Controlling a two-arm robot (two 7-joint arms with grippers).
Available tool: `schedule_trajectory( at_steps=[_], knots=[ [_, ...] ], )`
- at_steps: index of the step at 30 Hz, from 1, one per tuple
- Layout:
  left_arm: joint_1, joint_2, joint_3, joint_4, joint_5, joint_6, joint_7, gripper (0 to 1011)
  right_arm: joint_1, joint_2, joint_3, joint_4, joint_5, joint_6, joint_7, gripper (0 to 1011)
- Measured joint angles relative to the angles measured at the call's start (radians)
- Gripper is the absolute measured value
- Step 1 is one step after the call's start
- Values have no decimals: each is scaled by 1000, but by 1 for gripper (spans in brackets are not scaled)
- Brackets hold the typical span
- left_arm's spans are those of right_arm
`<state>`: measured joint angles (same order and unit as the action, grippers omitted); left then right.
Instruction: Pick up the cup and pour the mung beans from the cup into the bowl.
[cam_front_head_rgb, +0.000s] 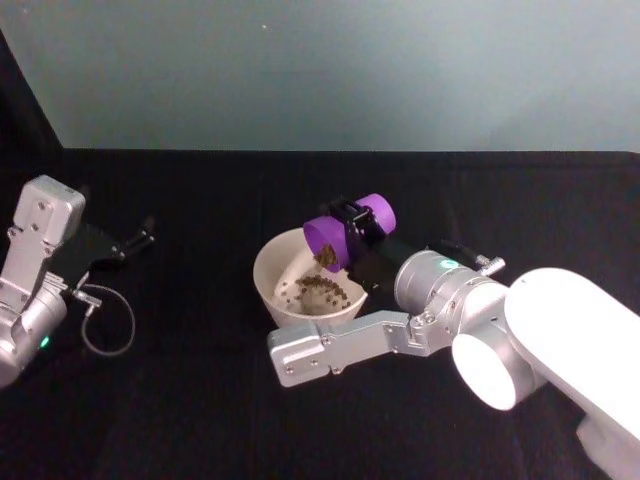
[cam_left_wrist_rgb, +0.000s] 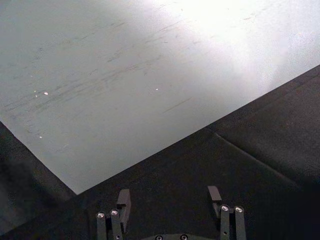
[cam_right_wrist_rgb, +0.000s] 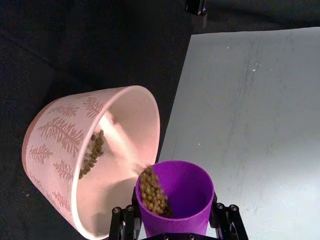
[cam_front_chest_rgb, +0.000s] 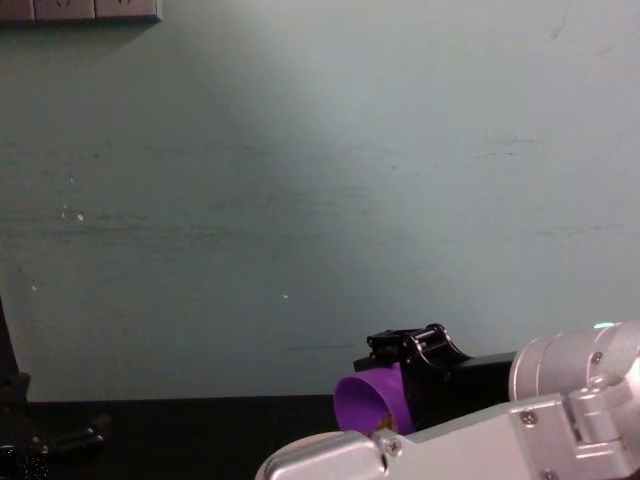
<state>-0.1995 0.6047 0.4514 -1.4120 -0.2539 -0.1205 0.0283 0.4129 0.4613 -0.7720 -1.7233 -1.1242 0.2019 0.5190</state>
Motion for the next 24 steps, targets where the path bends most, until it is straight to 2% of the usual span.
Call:
schedule_trajectory(
  at_steps=[24],
  knots=[
    [0, 0, 0, 0, 0, 0, 0, 1000, 0, 0, -3, -6, -17, 2, 4, 735]
  ],
)
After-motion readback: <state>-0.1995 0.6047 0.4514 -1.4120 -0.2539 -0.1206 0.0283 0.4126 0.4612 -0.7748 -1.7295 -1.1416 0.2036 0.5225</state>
